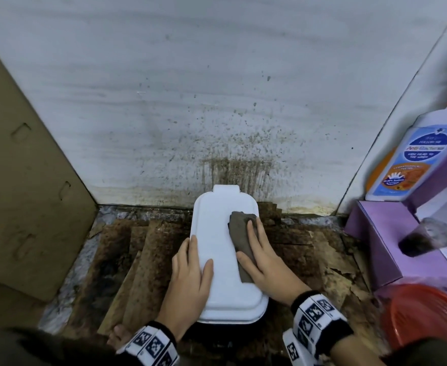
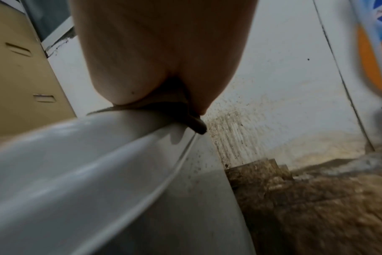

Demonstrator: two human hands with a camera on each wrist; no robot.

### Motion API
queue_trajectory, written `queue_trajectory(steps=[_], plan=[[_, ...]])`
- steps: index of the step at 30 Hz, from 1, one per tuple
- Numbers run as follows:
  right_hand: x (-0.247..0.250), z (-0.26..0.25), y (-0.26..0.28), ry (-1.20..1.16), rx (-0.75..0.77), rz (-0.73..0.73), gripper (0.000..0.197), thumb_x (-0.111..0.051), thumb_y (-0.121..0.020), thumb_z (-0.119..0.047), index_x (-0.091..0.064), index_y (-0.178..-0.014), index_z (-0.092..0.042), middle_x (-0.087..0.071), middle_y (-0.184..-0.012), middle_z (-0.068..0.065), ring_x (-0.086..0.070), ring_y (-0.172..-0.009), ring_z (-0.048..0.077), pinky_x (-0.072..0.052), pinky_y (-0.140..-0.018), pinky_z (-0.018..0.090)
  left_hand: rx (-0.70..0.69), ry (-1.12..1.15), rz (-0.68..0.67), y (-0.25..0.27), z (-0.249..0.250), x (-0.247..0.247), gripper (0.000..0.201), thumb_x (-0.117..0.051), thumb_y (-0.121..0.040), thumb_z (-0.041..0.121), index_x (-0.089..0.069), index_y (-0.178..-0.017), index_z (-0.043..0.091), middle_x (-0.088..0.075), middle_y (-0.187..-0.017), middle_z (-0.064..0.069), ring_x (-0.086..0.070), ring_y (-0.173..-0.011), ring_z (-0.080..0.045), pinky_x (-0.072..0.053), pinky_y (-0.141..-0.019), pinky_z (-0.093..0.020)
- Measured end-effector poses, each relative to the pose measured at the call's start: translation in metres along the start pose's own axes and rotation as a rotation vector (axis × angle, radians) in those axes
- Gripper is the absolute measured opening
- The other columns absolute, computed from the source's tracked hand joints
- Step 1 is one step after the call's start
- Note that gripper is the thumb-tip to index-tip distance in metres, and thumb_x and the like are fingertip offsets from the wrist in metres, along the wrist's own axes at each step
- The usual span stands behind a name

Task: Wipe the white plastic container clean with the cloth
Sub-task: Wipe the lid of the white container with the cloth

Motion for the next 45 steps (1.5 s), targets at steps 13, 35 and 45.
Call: queue_trajectory(steps=[13, 35, 45], plan=[[-0.008, -0.003, 0.009, -0.088, -0.014, 0.074, 0.084, -0.046, -0.101, -0.054, 0.013, -0.158, -0.034, 0.034, -0.157, -0.025, 0.014, -0.152, 0.003, -0.015, -0.127, 0.039, 0.025, -0.003, -0.021, -0.002, 0.0, 0.0, 0.083, -0.018, -0.092, 0.061, -0.005, -0.162, 0.017, -0.009, -0.166, 0.0, -0.012, -0.15, -0.02, -0.023, -0.119, -0.034], [0.04, 0.009, -0.059, -0.056, -0.013, 0.008, 0.108, -0.063, -0.091, -0.053, 0.016, -0.158, -0.02, 0.013, -0.167, -0.008, 0.001, -0.153, 0.006, -0.017, -0.125, 0.033, 0.01, 0.049, -0.01, -0.001, -0.001, 0.001, 0.082, -0.017, -0.094, 0.067, -0.004, -0.162, 0.023, -0.007, -0.165, 0.007, -0.007, -0.149, -0.01, -0.017, -0.115, -0.024], [0.027, 0.011, -0.005, -0.198, -0.054, -0.033, 0.108, -0.072, -0.089, -0.043, 0.008, -0.159, -0.029, -0.013, -0.166, -0.015, -0.029, -0.146, 0.005, -0.035, -0.118, 0.03, 0.017, 0.054, -0.004, 0.0, 0.002, 0.002, 0.072, -0.03, -0.101, 0.051, -0.006, -0.162, 0.02, -0.009, -0.165, 0.004, -0.009, -0.149, -0.013, -0.019, -0.118, -0.029]])
Point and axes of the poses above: each hand's wrist, its own y-axis away from the middle knuckle, its own x-axis out of the back of the hand, z = x × y, the point moved 7 cm from there along -y, towards the middle knuckle
